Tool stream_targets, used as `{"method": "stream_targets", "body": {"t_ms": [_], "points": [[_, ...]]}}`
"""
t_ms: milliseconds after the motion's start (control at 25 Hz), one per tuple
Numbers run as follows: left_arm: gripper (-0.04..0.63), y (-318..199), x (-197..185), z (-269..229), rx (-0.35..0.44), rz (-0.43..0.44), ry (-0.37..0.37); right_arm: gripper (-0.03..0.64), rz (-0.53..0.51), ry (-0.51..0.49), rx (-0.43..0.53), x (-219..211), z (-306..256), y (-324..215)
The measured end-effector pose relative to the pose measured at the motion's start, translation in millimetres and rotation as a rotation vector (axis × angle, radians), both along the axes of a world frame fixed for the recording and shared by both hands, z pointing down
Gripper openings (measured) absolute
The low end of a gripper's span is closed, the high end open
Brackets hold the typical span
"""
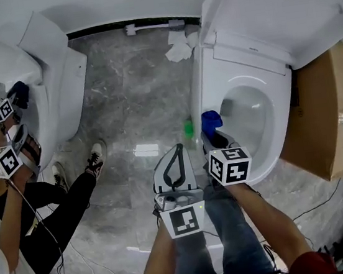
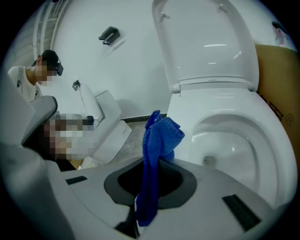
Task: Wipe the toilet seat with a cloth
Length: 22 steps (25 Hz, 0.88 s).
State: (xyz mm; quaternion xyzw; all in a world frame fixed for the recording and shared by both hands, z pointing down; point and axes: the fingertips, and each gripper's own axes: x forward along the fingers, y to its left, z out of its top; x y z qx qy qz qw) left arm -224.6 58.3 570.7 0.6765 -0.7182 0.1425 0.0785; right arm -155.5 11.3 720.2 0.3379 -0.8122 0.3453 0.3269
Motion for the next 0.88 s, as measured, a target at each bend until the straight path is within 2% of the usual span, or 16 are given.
{"method": "stream_targets", "body": {"t_ms": [400,680,880], "points": [[0.015,-24,10,9,-0.001,-0.012,0.012,0.057,-0.041,-0.001,0.078,-22,0,-73],[0.015,-53,13,8,0.062,-0.131,0.129,0.057,-0.096,0.004,0.142,-29,-1,-126],[0.015,-76,16,5,0.085,-0.149,0.144,0.057,-0.108,0.003,0.154,-34,-2,-157]]}}
